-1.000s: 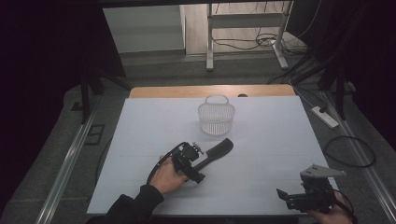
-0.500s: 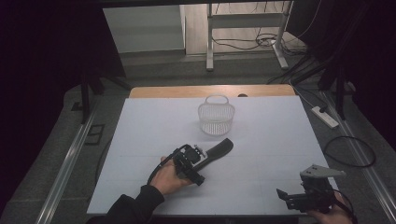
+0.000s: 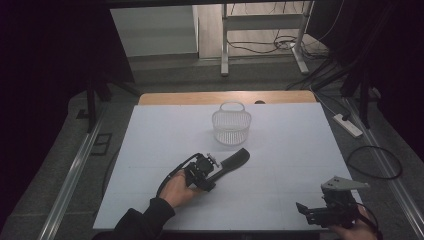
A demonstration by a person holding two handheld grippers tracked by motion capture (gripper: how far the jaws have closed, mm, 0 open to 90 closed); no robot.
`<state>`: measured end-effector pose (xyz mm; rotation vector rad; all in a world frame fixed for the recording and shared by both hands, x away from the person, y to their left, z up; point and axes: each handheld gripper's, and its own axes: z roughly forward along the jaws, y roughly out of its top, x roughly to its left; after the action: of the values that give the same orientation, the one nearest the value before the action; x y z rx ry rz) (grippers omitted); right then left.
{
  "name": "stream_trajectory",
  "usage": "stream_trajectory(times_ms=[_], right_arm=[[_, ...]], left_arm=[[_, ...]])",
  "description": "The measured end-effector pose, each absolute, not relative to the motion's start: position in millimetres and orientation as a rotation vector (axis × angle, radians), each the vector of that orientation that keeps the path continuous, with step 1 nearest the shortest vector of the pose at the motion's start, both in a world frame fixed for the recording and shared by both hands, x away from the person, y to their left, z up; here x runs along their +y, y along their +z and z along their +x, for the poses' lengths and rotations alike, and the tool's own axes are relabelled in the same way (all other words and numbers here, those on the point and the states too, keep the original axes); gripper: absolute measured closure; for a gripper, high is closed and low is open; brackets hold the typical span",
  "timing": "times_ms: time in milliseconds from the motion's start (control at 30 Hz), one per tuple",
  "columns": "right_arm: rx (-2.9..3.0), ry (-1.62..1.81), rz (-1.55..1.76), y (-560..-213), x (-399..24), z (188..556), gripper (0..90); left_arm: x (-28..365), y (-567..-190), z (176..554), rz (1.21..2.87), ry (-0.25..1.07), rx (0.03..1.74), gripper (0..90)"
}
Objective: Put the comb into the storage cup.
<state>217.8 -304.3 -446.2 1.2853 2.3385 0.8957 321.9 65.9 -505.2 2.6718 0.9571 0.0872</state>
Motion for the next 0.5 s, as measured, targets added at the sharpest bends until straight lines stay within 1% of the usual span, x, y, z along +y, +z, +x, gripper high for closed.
stream_trajectory(times_ms=[67, 100, 367, 500], right_arm=[[2.339, 0.895, 1.285, -446.2, -304.3, 217.9, 1.5], [2.339, 0.895, 1.284, -446.2, -304.3, 217.9, 1.5], [2.339, 0.895, 1.28, -446.2, -304.2, 217.7, 1.6], [2.341, 0.895, 1.282, -446.2, -304.3, 217.9, 1.6]], left_arm=[[66.6, -505.2, 321.3, 2.671, 0.086, 0.933, 68.8], [66.5, -505.2, 321.1, 2.673, 0.089, 0.93, 72.1], [70.9, -505.6, 324.4, 2.651, 0.045, 0.926, 72.9], [72.2, -505.2, 324.4, 2.64, 0.048, 0.917, 72.9]])
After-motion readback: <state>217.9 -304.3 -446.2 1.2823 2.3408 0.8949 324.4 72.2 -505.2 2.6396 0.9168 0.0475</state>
